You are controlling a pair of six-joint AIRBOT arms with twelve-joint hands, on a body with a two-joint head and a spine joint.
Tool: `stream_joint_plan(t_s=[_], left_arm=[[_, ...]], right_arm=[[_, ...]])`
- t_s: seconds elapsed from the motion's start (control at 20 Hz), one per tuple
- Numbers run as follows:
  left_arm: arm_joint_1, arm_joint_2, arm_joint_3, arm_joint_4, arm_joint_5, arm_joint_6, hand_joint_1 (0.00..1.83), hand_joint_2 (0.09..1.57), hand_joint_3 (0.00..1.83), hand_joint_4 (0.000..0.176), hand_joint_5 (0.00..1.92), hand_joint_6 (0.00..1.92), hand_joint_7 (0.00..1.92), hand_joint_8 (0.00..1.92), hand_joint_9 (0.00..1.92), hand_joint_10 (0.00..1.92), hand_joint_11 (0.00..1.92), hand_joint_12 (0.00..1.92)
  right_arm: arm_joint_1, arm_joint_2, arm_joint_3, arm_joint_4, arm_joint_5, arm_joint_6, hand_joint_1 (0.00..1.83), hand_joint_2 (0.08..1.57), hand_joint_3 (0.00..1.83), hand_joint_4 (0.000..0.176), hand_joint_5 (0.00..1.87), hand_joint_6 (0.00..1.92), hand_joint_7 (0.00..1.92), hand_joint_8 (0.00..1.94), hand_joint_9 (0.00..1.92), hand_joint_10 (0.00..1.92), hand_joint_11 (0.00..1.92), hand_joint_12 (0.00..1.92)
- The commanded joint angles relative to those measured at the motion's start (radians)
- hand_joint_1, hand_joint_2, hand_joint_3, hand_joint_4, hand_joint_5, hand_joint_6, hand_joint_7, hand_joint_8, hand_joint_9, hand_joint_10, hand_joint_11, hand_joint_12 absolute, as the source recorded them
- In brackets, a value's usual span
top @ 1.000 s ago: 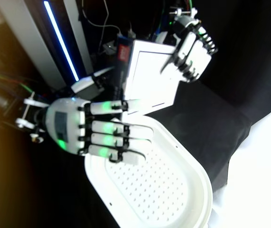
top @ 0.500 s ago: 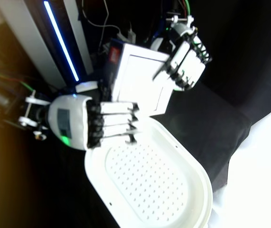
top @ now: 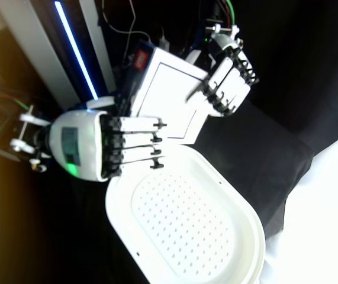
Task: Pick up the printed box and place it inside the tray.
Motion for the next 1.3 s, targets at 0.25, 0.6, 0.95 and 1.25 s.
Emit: stream_joint_plan(t_s=[0.25, 0.6, 0.95, 1.25], left_arm=[[0.014, 0.014, 0.027, -0.045, -0.147, 0.001, 0.37, 1.11, 0.00, 0.000, 0.34, 0.00, 0.52, 0.00, 0.54, 0.02, 0.16, 0.99], [0.017, 0.078, 0.009, -0.058, -0.143, 0.041, 0.26, 1.07, 0.00, 0.000, 0.32, 0.01, 0.51, 0.01, 0.52, 0.00, 0.14, 1.06], [0.049, 0.147, -0.036, -0.075, -0.156, 0.050, 0.27, 1.06, 0.00, 0.000, 0.25, 0.00, 0.45, 0.01, 0.53, 0.02, 0.17, 1.13], [0.090, 0.206, -0.108, -0.088, -0.198, 0.050, 0.37, 1.04, 0.00, 0.000, 0.35, 0.01, 0.50, 0.00, 0.48, 0.00, 0.06, 1.12]], right_arm=[[0.014, 0.055, 0.010, 0.019, 0.133, 0.020, 1.16, 1.10, 0.00, 0.000, 1.01, 0.92, 1.26, 0.62, 1.21, 1.06, 1.06, 1.54], [0.014, 0.145, 0.008, 0.017, 0.109, -0.002, 1.13, 1.16, 0.00, 0.000, 0.89, 1.11, 1.06, 0.90, 1.04, 1.33, 0.97, 1.75], [0.106, 0.215, 0.012, -0.013, 0.000, -0.166, 1.25, 1.17, 0.00, 0.000, 0.78, 1.01, 0.97, 1.25, 1.08, 1.00, 0.93, 1.45], [0.196, 0.214, 0.034, -0.100, -0.068, -0.228, 1.18, 1.13, 0.00, 0.000, 0.94, 1.01, 1.06, 1.19, 1.20, 1.60, 1.09, 1.84]])
